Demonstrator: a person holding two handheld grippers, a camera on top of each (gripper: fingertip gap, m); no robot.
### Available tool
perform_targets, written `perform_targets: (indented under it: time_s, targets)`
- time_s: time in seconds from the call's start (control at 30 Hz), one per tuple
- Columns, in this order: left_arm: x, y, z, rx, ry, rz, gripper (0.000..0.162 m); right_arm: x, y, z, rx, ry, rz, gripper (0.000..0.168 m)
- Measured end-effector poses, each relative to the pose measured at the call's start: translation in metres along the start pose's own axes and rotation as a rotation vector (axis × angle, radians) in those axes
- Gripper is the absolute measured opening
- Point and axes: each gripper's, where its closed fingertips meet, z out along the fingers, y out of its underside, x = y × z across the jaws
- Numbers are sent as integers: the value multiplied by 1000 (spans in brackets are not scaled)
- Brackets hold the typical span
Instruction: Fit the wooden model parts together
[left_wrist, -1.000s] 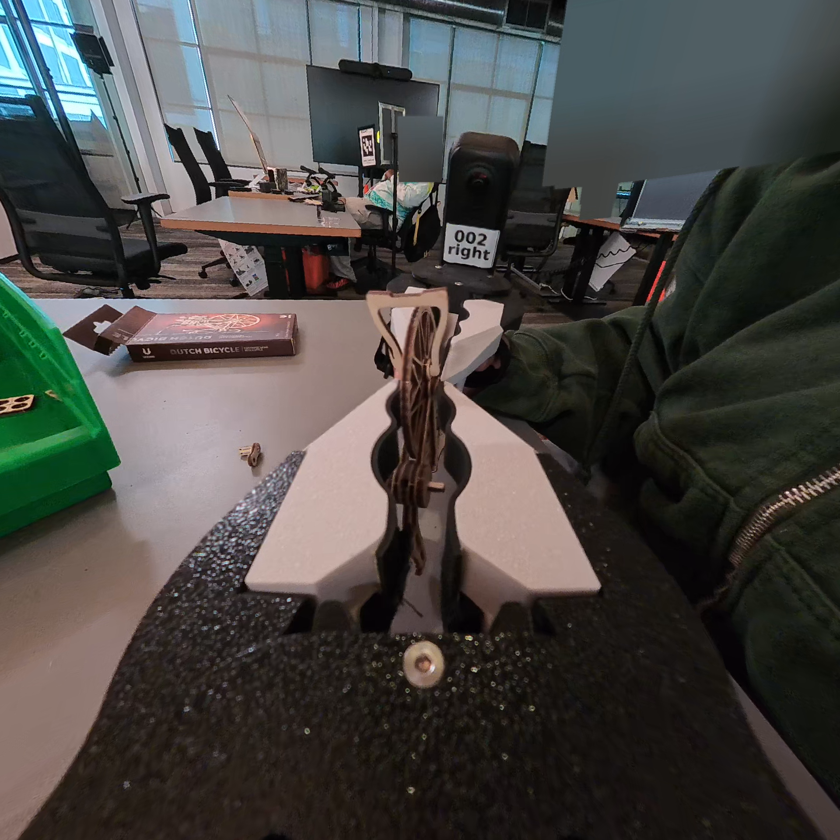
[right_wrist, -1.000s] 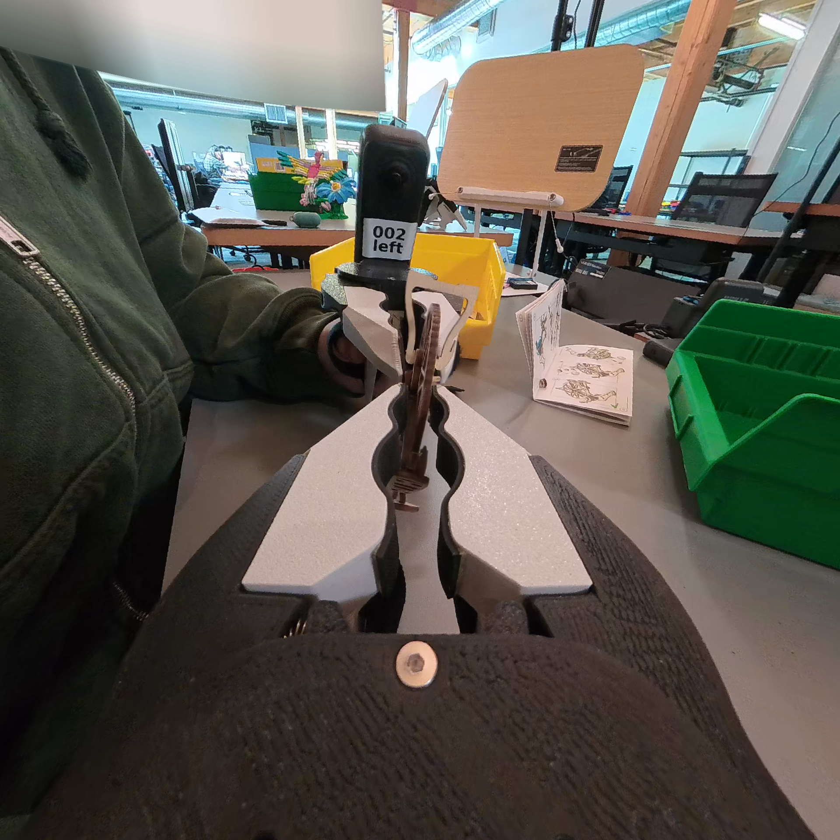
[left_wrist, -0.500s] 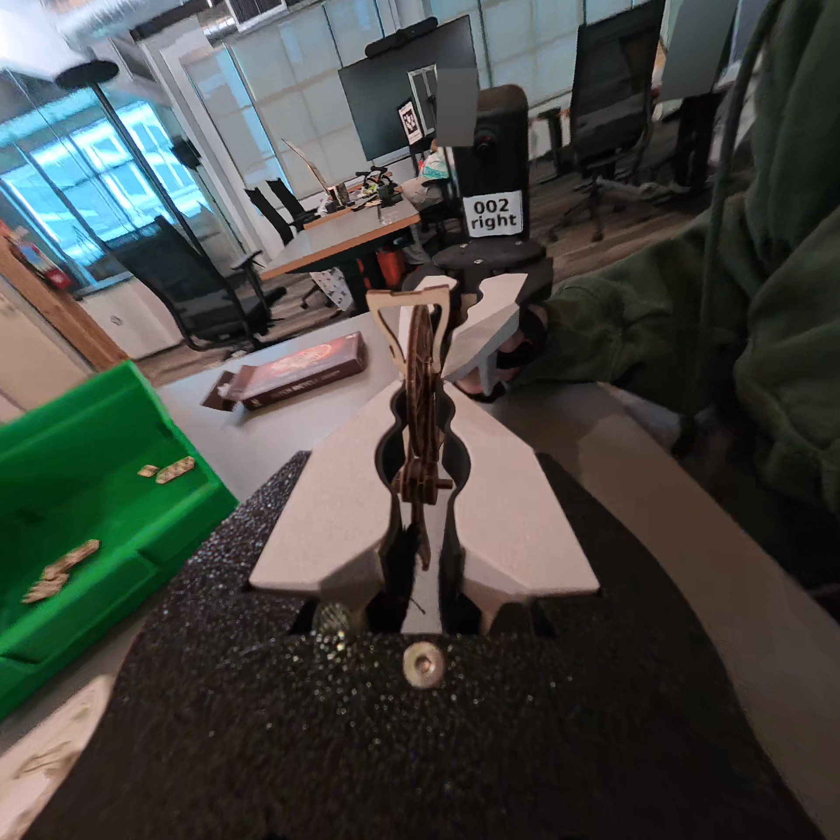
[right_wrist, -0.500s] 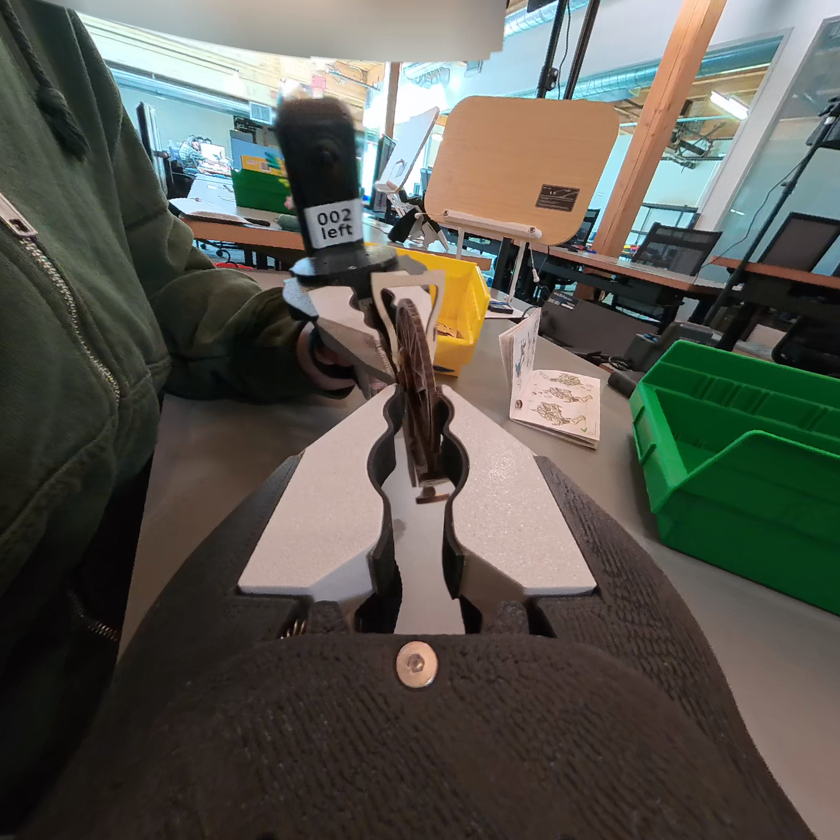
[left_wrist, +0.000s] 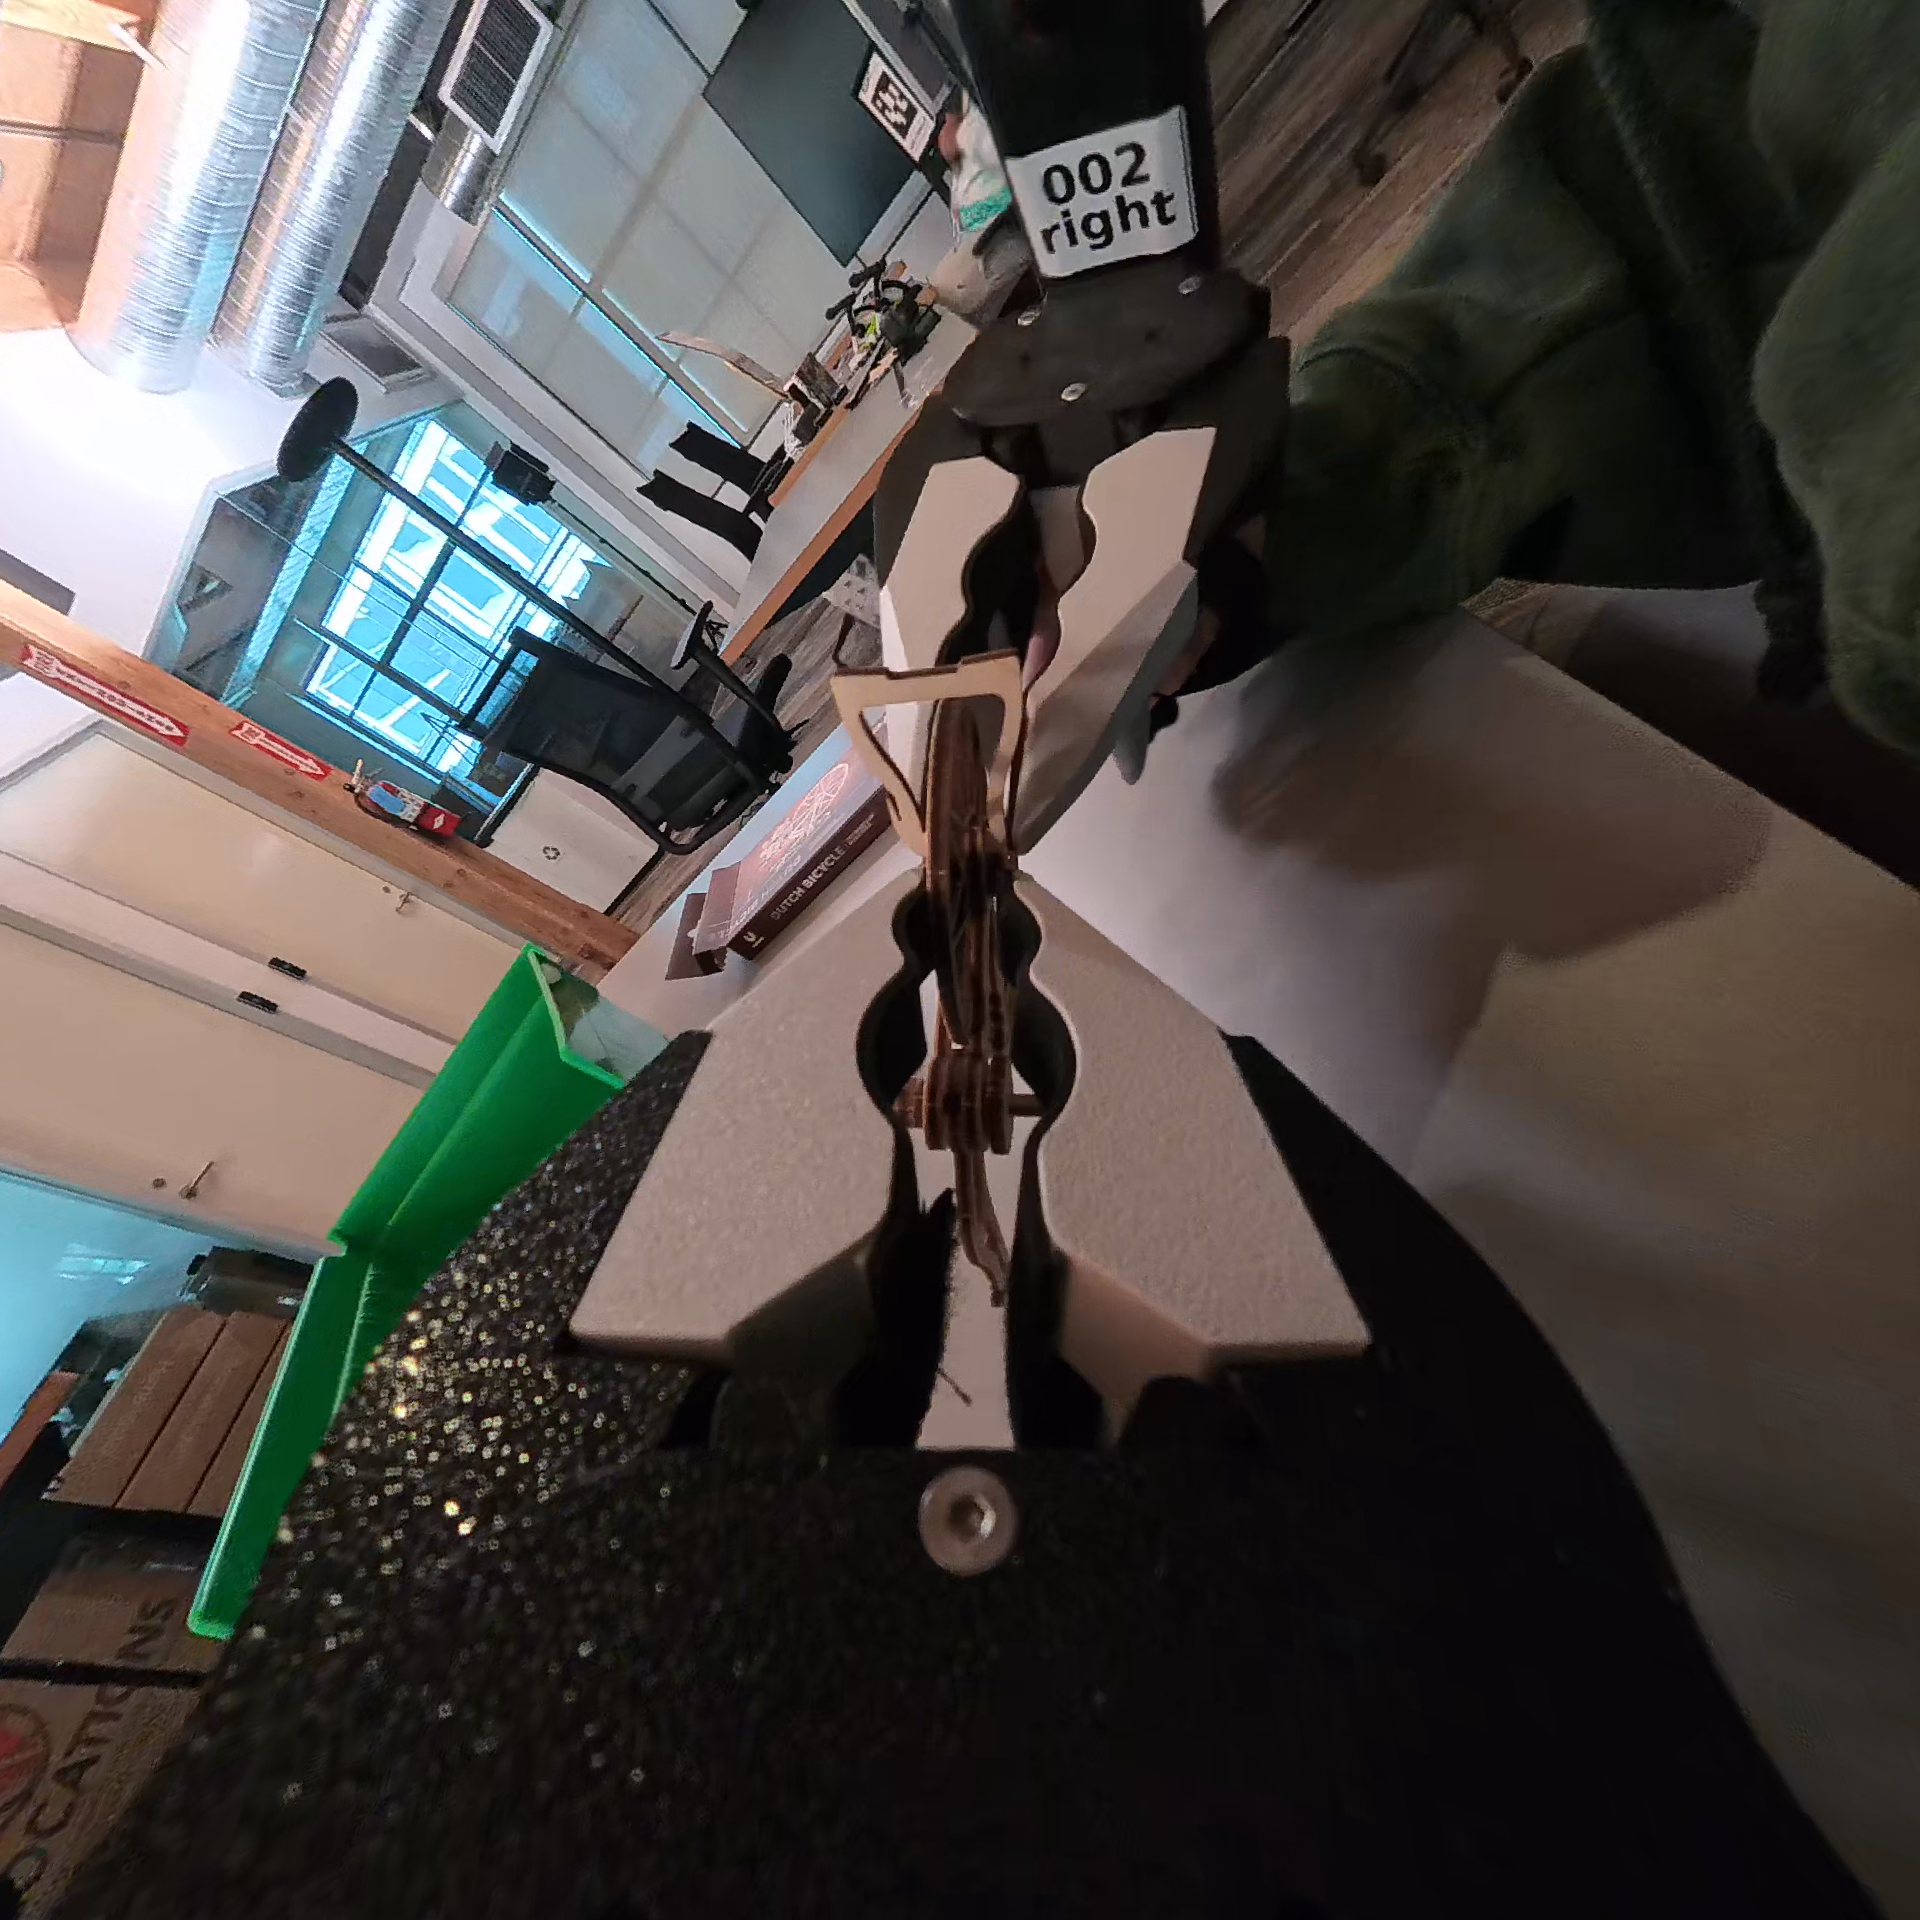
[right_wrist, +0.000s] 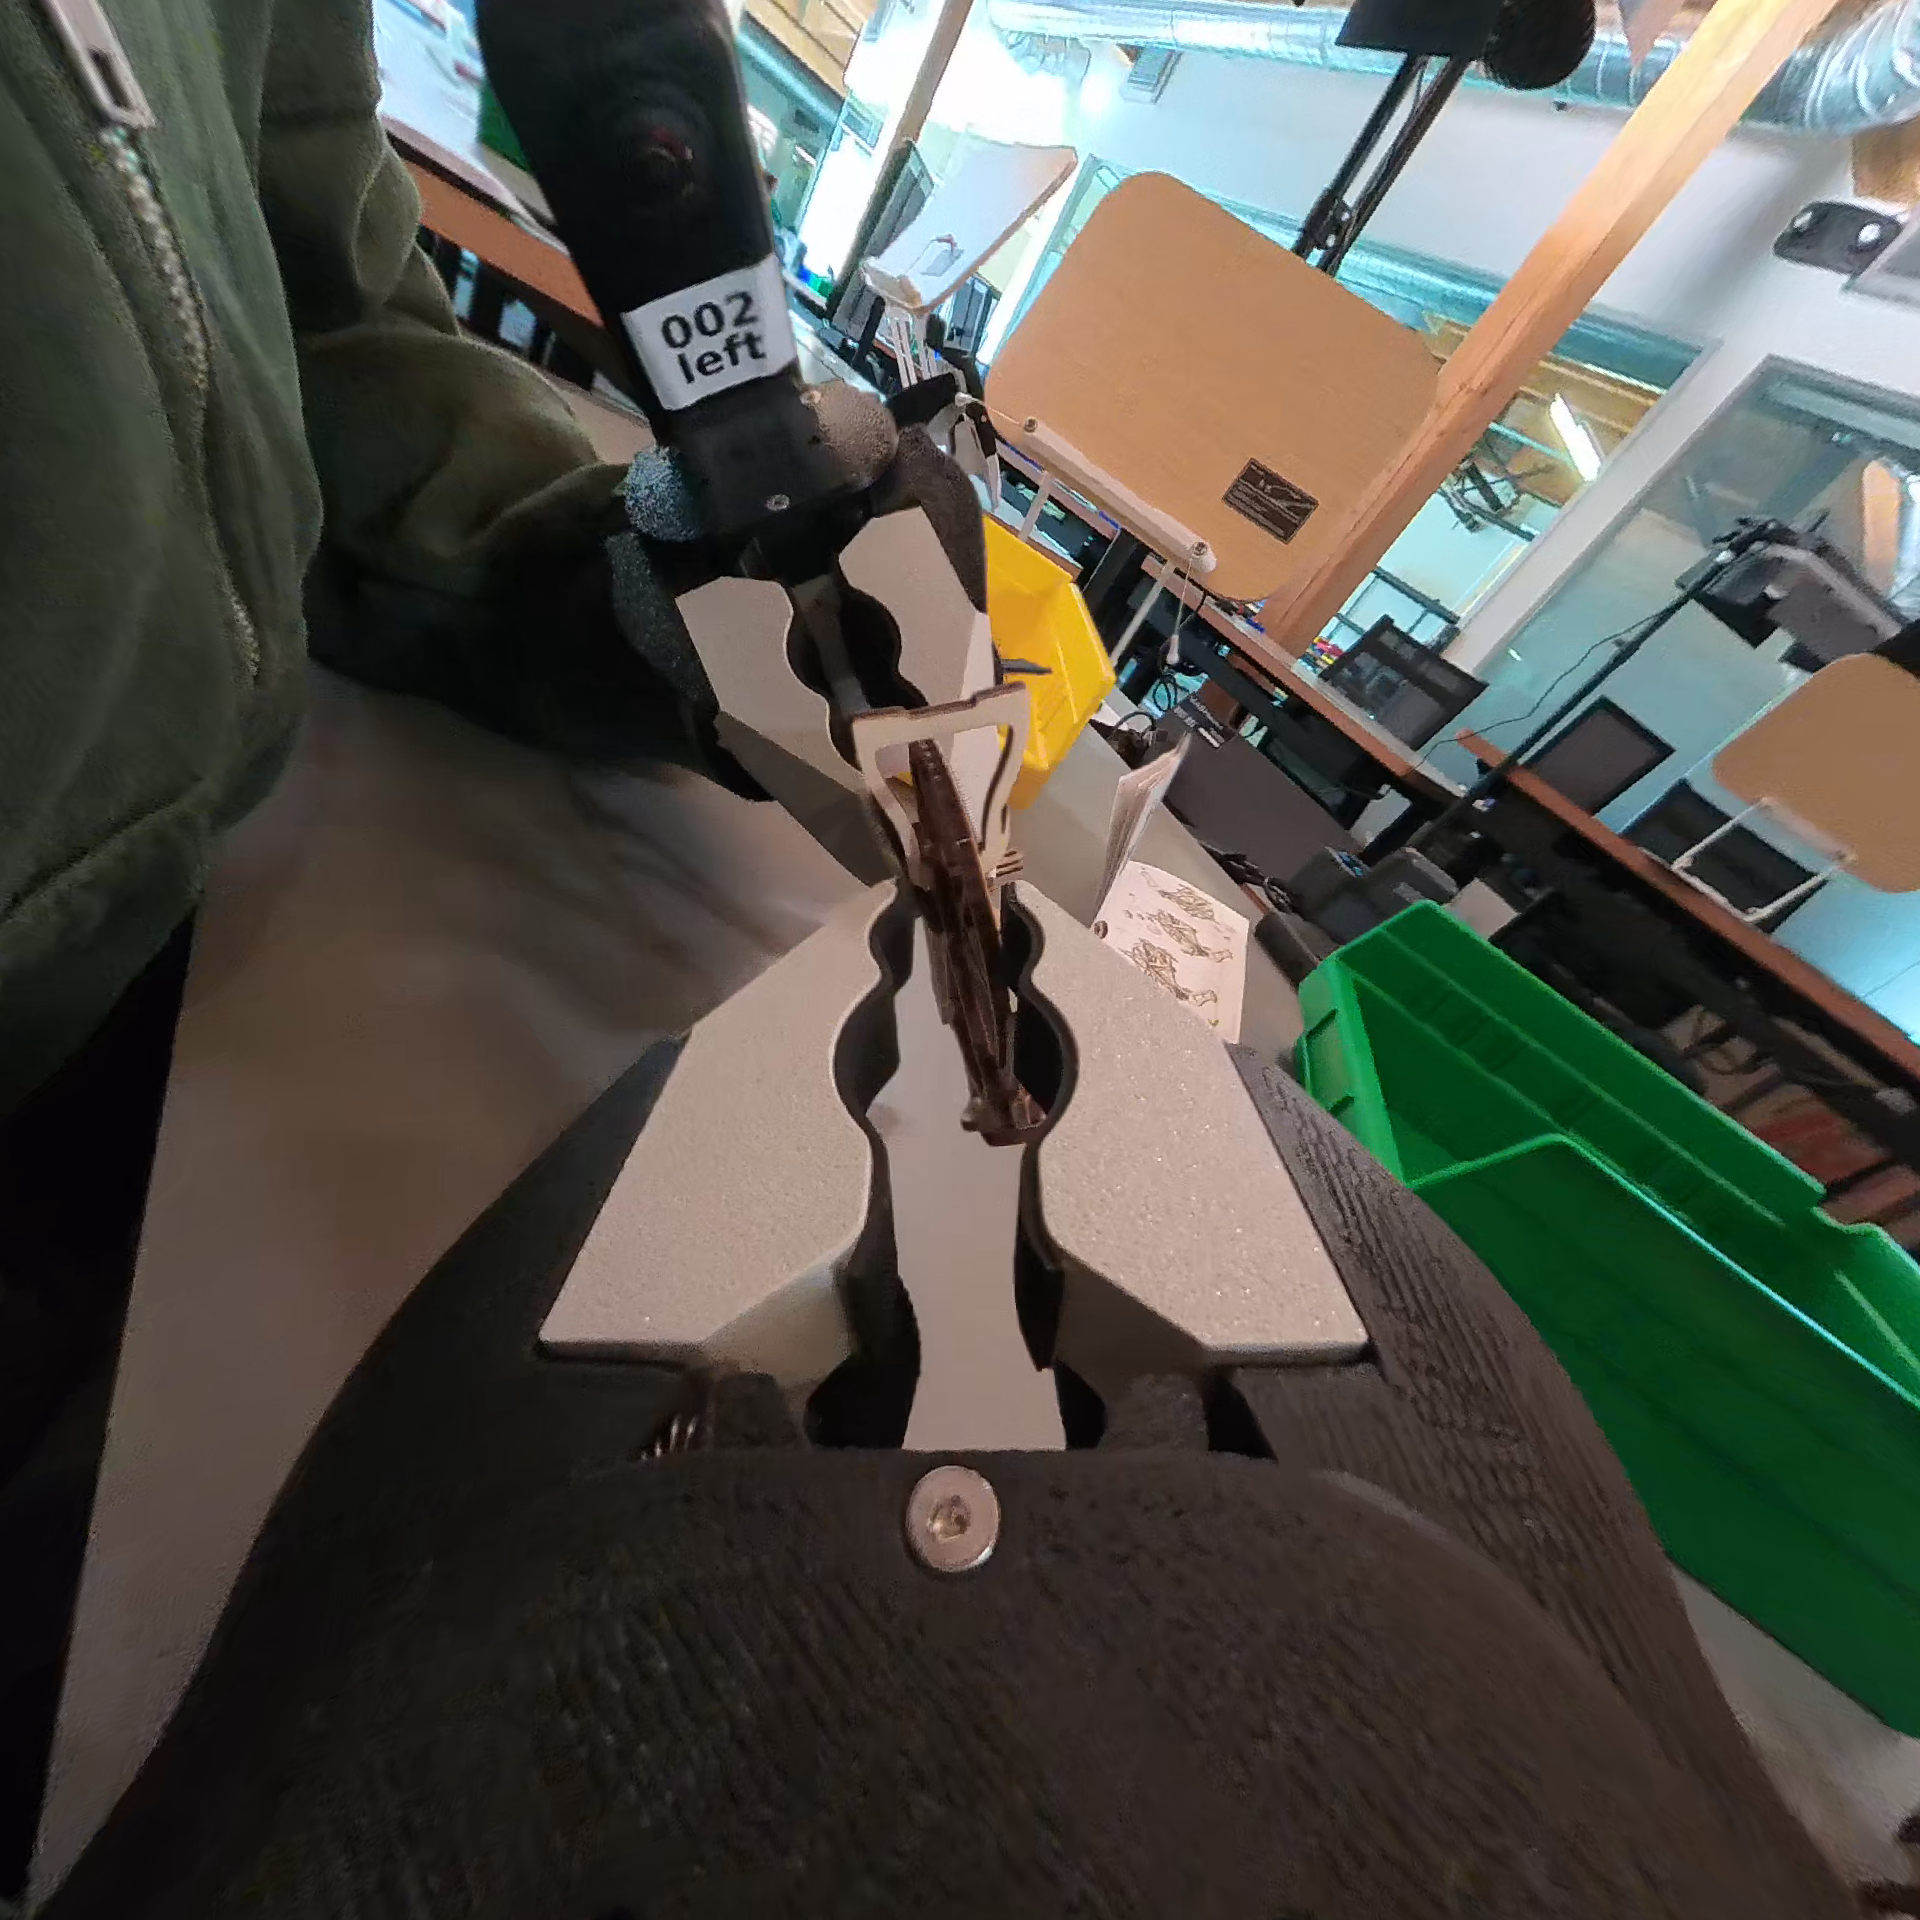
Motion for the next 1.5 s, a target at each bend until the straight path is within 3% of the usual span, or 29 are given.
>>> perform_targets:
  time_s: [0.5, 0.67, 0.73, 0.87, 1.0, 1.13, 1.5]
  targets:
    - [2, 4, 1, -4, 2, 6, 8, -1, 5, 2, -27, -14, 11, 11]
    - [-6, 31, -3, -94, -61, 125, 8, 26, 18, -6, -5, 30, 241, 31]
    - [-5, 42, -3, -128, -52, 190, 8, 41, 41, -6, -97, 59, 366, 45]
    - [15, 50, -2, -143, 42, 325, 7, 69, 79, -5, -274, 141, 459, 30]
    - [19, 65, -11, -203, 66, 443, 6, 63, 105, 19, -418, 8, 622, 26]
    - [15, 82, -26, -263, 73, 512, 7, 51, 137, 49, -631, -86, 594, 28]
    - [18, 91, -36, -277, 102, 540, 7, 46, 140, 78, -648, -136, 597, 19]
